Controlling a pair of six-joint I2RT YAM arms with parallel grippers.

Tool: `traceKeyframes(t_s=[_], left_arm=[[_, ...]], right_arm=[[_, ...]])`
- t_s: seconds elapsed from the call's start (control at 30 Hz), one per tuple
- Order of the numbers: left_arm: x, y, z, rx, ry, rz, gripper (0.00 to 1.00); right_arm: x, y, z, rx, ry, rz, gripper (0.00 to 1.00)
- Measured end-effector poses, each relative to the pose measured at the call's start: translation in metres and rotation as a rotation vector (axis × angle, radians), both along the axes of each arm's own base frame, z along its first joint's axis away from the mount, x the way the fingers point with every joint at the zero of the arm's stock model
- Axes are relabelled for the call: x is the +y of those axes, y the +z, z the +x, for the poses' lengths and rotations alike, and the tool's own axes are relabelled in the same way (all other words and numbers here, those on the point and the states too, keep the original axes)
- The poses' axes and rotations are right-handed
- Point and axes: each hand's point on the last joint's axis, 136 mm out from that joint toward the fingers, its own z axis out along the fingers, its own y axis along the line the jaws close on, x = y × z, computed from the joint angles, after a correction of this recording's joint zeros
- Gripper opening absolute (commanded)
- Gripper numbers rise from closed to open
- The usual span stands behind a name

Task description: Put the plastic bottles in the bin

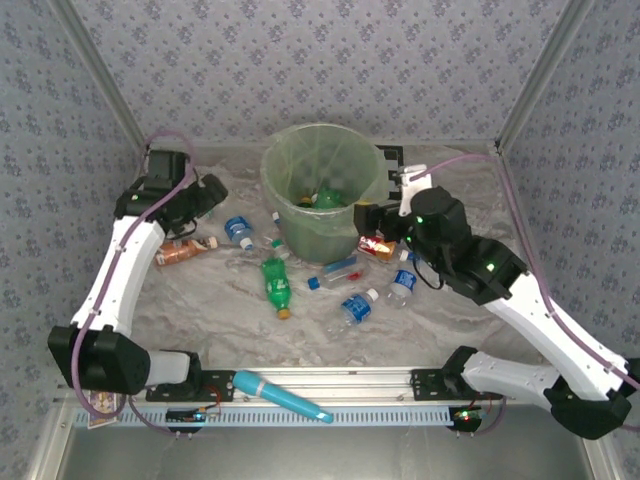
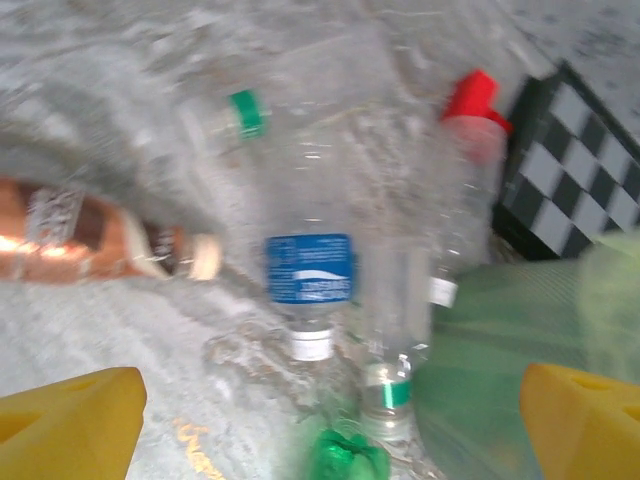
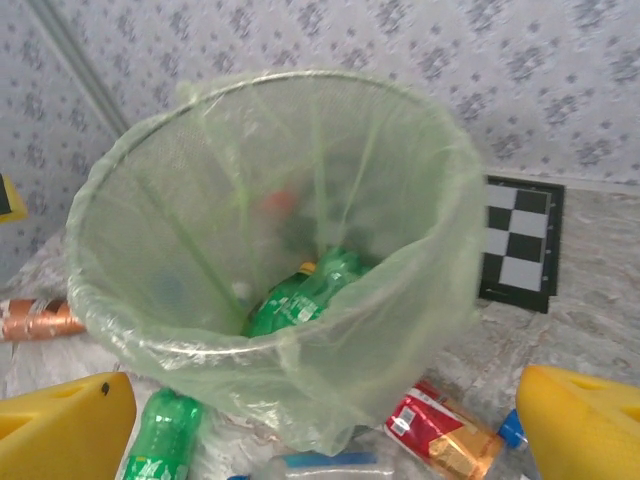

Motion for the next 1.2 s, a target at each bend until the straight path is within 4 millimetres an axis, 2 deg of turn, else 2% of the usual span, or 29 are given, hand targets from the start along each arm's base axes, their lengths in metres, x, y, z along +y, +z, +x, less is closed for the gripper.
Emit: traceKeyframes(t_s=[0.1, 0.3, 0.5, 0.7, 0.87, 1.2], left_arm=[[0.025, -0.021, -0.012, 0.048, 0.109, -0.038, 0.90], [0.055, -0.064, -0.029, 0.151, 0.279, -0.123, 0.88], [0.078, -0.112, -0.034, 0.245, 0.441, -0.199, 0.88], [0.094, -0.140, -0.025, 0.267, 0.531, -0.225, 0.87], [0.107, -0.154, -0.015, 0.264, 0.567, -0.228, 0.87], [0.128, -0.200, -0.012, 0.354, 0.607, -0.240, 0.84]], right_arm=[[0.020, -0.005, -0.001, 0.010, 0.056, -0.035, 1.00], [0.057, 0.004, -0.021, -0.020, 0.190, -0.075, 1.00], [0.069, 0.003, -0.035, -0.030, 0.239, -0.119, 1.00], [0.076, -0.008, -0.029, -0.020, 0.238, -0.162, 0.99], [0.091, -0.017, -0.022, -0.018, 0.259, -0.200, 1.00], [0.114, -0.004, -0.010, -0.042, 0.289, -0.197, 1.00]])
